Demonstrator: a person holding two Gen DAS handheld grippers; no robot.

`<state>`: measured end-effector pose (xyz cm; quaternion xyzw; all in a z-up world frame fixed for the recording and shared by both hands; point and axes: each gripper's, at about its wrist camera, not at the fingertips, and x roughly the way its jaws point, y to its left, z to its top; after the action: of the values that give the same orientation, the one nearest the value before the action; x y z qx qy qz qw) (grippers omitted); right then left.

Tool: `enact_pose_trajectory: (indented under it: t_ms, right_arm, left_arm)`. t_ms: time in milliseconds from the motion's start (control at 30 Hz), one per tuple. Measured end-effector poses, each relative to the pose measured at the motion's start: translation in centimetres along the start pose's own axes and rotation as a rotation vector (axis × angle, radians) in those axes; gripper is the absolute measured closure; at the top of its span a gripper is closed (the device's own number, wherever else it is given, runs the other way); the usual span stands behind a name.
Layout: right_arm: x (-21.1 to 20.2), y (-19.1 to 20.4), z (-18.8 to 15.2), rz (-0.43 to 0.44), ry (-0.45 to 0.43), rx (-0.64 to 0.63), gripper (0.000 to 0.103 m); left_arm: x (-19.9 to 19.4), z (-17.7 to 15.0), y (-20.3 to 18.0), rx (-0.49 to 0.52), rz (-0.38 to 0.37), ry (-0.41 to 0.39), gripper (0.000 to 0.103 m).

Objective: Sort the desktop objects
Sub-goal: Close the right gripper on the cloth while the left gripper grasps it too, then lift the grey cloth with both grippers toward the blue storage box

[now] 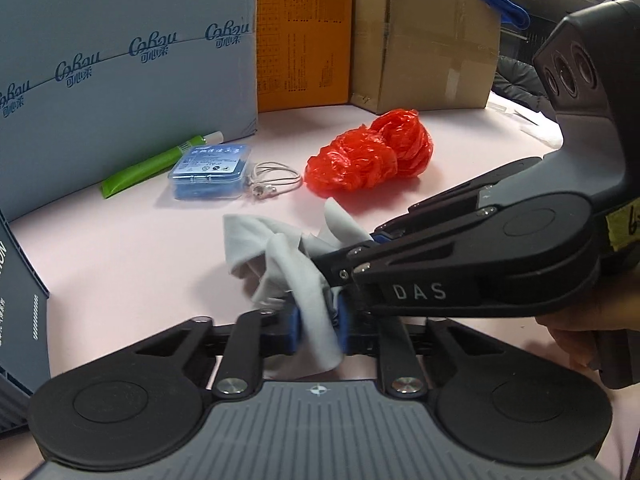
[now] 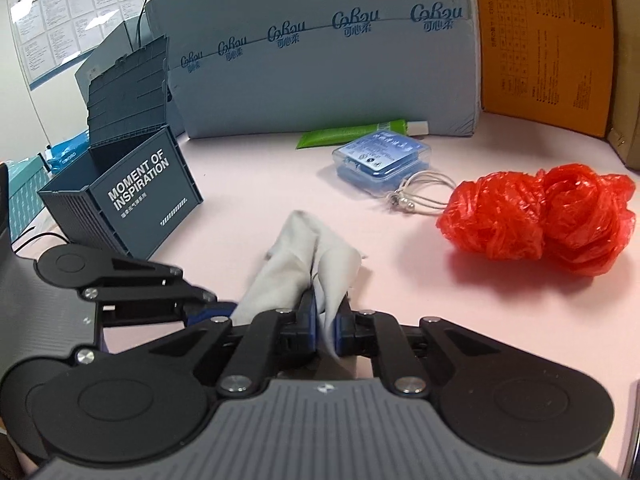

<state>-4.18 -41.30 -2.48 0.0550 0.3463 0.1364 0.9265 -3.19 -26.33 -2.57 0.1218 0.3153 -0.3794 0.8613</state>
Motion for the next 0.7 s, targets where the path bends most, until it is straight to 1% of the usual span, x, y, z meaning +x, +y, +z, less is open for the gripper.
enact_pose_trajectory:
  t_ms: [300, 533, 700]
  right_arm:
    - [-0.7, -0.4, -0.1, 0.045, -0.023, 0.075, 0.092]
    - [-1.9, 0.0, -0.2, 0.046, -0.045, 0.088, 0.092]
    - [-2.6, 0.6, -1.1, 0.032, -0.045, 0.11, 0.092]
  left_arm:
    - [-1.0, 0.0, -0.4, 0.011, 0.008, -0.022, 0.092]
    - [-2.2, 0.1, -0.9, 0.03, 0.006, -0.042, 0.092]
    - [-3.1, -0.3, -1.3, 0.045, -0.006, -0.027, 0.092]
